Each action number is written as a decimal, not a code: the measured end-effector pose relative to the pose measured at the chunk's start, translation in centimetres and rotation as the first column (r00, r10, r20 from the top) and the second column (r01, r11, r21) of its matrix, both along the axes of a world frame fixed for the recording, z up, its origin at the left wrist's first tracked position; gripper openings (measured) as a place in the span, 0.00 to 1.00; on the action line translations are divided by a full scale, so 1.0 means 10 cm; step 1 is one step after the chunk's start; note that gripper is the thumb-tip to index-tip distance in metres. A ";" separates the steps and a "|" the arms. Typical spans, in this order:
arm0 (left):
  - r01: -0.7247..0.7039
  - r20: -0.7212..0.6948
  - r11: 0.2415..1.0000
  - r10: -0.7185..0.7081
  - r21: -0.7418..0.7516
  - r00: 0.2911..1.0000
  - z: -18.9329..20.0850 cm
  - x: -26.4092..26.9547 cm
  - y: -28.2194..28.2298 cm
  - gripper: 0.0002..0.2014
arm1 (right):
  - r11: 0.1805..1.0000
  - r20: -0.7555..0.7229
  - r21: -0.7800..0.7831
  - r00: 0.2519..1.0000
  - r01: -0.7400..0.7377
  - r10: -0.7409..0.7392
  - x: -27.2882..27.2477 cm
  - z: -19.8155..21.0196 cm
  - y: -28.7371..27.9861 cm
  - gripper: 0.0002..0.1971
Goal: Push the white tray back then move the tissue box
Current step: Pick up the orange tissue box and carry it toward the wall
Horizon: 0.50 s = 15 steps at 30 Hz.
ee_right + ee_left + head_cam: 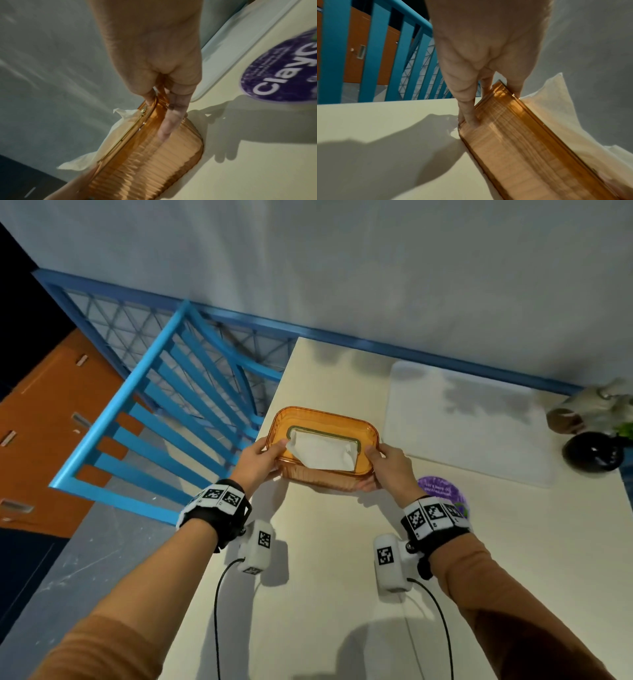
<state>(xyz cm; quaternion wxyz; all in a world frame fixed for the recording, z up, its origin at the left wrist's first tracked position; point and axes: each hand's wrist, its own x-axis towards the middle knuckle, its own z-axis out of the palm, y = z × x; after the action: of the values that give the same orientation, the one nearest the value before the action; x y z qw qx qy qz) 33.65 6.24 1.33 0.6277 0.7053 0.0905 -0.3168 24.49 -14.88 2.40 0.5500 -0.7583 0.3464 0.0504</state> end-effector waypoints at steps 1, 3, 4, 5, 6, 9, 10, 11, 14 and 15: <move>0.009 0.020 1.000 -0.009 0.024 1.000 0.02 0.07 -0.05 0.23 | 1.000 -0.004 0.003 1.000 -0.008 0.008 0.07 0.01 -0.05 0.17; 0.051 0.117 0.993 -0.063 0.103 0.991 0.03 0.15 -0.12 0.31 | 0.999 -0.010 -0.017 0.999 -0.049 0.049 0.16 0.05 -0.11 0.19; 0.091 0.193 0.980 -0.125 0.175 0.973 0.04 0.17 -0.13 0.34 | 0.995 -0.013 -0.064 0.997 -0.078 0.077 0.17 0.09 -0.12 0.20; 0.118 0.261 0.968 -0.176 0.223 0.949 0.09 0.14 -0.15 0.35 | 0.985 -0.005 -0.132 0.994 -0.112 0.113 0.16 0.13 -0.13 0.23; 0.133 0.320 0.963 -0.206 0.233 0.925 0.10 0.10 -0.15 0.36 | 0.971 0.028 -0.185 0.987 -0.151 0.159 0.13 0.18 -0.13 0.26; 0.162 0.391 0.976 -0.206 0.145 0.897 0.10 -0.10 -0.14 0.37 | 0.948 0.186 -0.228 0.946 -0.220 0.265 -0.07 0.20 -0.05 0.28; 0.164 0.410 0.980 -0.194 0.109 0.891 0.05 -0.15 -0.11 0.38 | 0.948 0.213 -0.216 0.936 -0.233 0.279 -0.13 0.14 -0.03 0.30; 0.163 0.421 0.982 -0.187 0.094 0.887 -0.01 -0.17 -0.11 0.40 | 0.944 0.230 -0.224 0.928 -0.242 0.292 -0.16 0.06 -0.01 0.33; 0.126 0.429 0.983 -0.172 0.133 0.887 -0.13 -0.15 -0.19 0.51 | 0.923 0.200 -0.289 0.927 -0.255 0.319 -0.14 -0.12 0.00 0.37; 0.094 0.447 0.984 -0.153 0.152 0.881 -0.14 -0.12 -0.24 0.53 | 0.926 0.191 -0.288 0.933 -0.243 0.305 -0.09 -0.17 -0.03 0.37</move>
<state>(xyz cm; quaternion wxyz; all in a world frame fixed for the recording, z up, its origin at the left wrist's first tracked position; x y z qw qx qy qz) 32.44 3.81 -0.07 0.5641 0.8024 -0.0850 -0.1752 23.59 -15.14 0.67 0.4703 -0.8653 0.1731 -0.0076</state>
